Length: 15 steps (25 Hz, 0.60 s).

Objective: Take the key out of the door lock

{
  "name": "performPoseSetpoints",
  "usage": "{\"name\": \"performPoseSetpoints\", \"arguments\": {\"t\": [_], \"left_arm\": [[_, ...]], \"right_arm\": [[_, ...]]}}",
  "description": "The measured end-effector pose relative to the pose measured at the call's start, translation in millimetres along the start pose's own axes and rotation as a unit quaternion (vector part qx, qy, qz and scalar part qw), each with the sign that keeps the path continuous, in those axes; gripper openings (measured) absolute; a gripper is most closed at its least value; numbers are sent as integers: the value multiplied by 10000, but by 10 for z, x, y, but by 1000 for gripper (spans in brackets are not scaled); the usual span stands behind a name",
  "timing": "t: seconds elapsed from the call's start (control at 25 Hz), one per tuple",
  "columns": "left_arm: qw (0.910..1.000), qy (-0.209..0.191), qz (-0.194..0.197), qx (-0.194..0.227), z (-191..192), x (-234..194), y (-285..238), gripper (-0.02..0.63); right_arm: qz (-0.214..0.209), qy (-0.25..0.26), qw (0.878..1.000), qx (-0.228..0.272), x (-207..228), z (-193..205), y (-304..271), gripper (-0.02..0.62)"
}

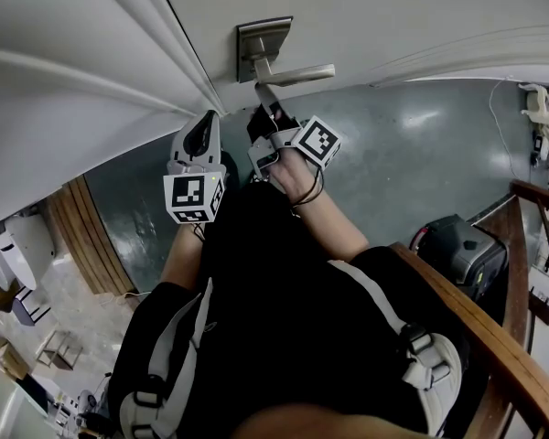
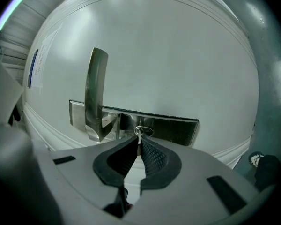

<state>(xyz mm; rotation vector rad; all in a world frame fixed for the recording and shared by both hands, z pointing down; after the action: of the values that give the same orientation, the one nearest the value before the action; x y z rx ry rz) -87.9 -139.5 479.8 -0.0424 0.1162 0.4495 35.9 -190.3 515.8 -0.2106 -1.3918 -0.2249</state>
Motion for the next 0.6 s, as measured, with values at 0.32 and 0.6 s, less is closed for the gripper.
{"name": "performPoseSetpoints", "arguments": {"t": [0.32, 0.6], "left_arm": [[10000, 9, 6, -13, 37, 3, -13, 23], [10000, -8, 3, -40, 39, 0, 2, 23]], "right_arm": [[-14, 17, 10000, 6, 27, -2, -8, 29], [-22, -128, 9999, -52, 20, 16, 5, 29]]}}
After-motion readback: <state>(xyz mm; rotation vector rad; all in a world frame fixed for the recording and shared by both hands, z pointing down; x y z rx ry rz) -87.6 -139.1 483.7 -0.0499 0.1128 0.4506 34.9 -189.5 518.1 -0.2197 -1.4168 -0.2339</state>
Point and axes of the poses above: the fingertips, and each gripper's own axes: y backward along the fingers, x to its right, z out of its underside, the point moved 2 cm from there along y, backward along the fingers, and after that the axes turned 15 degrees about x, right-handed, at the moved point
